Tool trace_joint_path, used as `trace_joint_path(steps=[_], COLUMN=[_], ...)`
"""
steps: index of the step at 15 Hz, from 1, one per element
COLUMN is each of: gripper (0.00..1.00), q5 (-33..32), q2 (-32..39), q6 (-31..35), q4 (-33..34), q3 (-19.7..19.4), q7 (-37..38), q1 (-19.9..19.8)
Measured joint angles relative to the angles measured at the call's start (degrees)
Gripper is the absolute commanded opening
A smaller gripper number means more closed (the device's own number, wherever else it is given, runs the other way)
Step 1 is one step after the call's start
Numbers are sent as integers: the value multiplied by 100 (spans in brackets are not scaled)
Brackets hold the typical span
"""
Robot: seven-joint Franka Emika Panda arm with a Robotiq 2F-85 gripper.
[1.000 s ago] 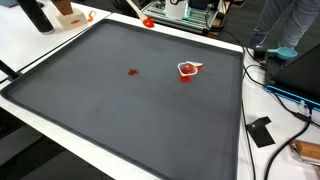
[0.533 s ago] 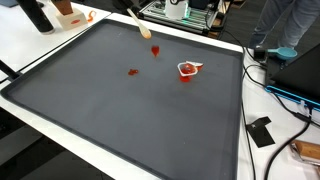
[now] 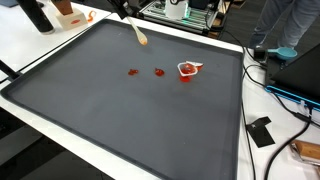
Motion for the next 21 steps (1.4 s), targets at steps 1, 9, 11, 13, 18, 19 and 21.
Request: trace_joint_path(steps=[1,9,11,13,18,19,21], gripper=[6,6,6,6,24,24,24], q5=[-53,-1346,-1873,-2406,-3422,-3473,-3485], q2=[-14,-281,-301,-299,-248,-224,-179], q6=[92,501,500,496,489,480,467], q4=[3,263,424,588,890,933,988], q3=[41,545,683,812,1058,1094,1137], q7=[88,1485,1977,2419,3180,3188,3179], q1=[27,645,842,1031,1405,1448,1491])
